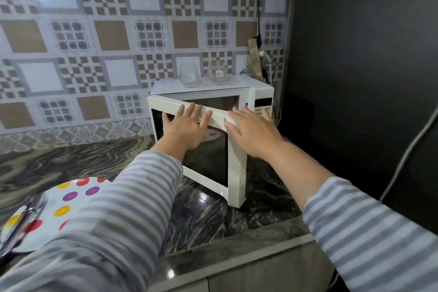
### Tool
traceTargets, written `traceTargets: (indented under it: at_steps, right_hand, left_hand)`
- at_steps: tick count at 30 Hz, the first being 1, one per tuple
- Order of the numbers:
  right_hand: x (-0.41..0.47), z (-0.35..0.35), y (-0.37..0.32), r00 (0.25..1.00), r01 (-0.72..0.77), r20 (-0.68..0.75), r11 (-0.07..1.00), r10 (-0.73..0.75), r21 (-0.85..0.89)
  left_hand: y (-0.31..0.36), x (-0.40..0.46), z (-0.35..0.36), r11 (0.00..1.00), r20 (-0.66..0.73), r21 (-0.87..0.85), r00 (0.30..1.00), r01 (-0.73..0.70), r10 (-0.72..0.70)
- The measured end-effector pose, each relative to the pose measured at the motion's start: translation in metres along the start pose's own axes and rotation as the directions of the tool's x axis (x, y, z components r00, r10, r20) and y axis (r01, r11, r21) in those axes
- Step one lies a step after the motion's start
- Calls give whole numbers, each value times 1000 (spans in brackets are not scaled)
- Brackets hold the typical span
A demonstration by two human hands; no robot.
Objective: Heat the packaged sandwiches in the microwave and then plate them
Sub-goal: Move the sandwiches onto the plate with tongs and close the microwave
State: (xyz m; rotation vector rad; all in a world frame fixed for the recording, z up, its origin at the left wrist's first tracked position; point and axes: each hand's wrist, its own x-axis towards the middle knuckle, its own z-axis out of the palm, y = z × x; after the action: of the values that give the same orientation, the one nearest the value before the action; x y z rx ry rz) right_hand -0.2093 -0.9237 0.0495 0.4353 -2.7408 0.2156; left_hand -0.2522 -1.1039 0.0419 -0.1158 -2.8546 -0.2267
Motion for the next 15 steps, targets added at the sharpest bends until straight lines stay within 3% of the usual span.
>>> traceTargets:
  at_steps: [7,15]
  right_hand:
    - [-27,-6,-68,997,77,19,997,-77,-11]
    - [-34,-2,-157,999,44,15,998,-43,-50]
  left_hand:
    - [-39,-48,-23,999,28,-24,999,30,-29]
    - [-110,-95,-46,1000,60,3,998,24,-24]
